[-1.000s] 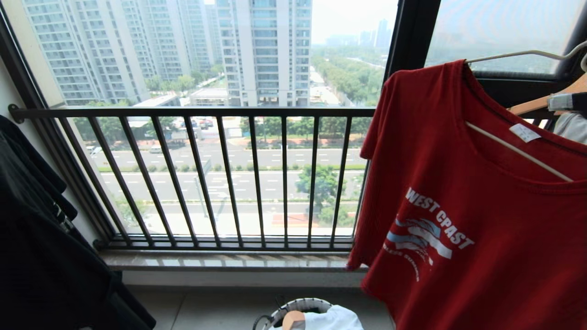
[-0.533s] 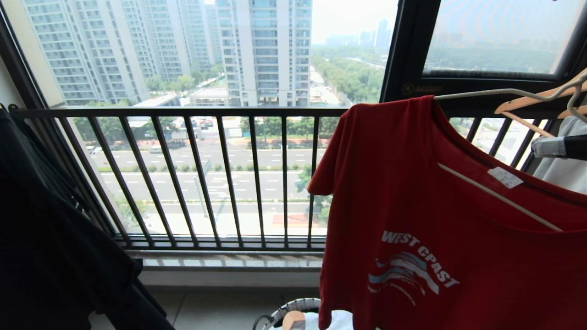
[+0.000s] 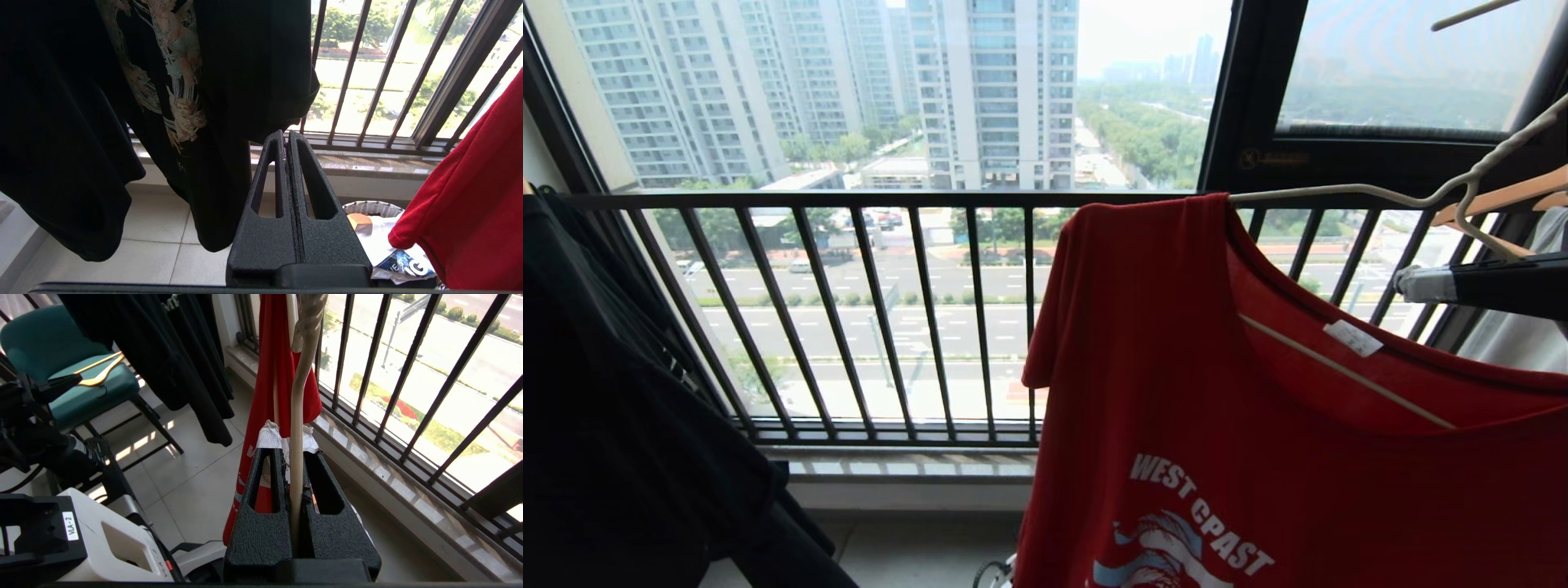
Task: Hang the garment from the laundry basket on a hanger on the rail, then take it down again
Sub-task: Take the clothes off the clothes rack
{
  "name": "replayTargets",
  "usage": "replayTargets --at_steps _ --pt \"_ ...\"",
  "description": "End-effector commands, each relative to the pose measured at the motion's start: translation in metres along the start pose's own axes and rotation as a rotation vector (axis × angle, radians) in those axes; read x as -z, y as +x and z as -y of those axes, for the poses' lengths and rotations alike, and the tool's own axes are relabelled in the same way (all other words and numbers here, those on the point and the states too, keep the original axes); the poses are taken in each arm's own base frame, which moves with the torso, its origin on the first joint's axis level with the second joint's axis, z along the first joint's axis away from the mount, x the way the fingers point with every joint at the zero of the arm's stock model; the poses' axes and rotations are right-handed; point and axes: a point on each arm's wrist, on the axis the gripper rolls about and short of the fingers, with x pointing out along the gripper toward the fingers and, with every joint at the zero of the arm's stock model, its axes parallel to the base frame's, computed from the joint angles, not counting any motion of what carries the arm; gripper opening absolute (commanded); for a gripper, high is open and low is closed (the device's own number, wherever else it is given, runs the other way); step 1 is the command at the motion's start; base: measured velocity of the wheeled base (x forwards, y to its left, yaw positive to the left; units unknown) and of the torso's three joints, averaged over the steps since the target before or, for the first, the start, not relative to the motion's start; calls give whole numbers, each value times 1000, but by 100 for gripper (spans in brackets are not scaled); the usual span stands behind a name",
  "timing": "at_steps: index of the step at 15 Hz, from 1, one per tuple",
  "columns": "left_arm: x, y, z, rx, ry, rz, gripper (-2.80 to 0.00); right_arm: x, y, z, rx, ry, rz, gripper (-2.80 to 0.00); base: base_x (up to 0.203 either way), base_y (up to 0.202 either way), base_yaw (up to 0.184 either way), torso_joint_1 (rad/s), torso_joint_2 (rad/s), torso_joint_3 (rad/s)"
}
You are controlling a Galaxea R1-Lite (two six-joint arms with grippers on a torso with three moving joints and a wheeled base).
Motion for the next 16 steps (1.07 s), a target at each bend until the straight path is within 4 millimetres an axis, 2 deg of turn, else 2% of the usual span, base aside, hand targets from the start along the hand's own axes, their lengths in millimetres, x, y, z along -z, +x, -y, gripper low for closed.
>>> replayTargets --at_steps 1,6,11,14,16 --pt "0 0 0 0 -1 0 -280 7 13 10 -21 22 -25 -280 0 0 0 0 0 0" --pt "0 0 0 0 6 0 -280 10 35 24 -50 51 -54 -280 0 0 0 0 0 0" --pt "-2 -1 0 -16 5 4 -280 13 46 20 -103 58 -73 -280 0 0 0 0 0 0" --pt "-30 0 2 14 0 -38 -280 17 56 28 -106 75 -92 -280 0 0 0 0 0 0" --pt "-62 9 6 105 -4 -88 -280 19 60 31 -105 84 -100 -280 0 0 0 0 0 0"
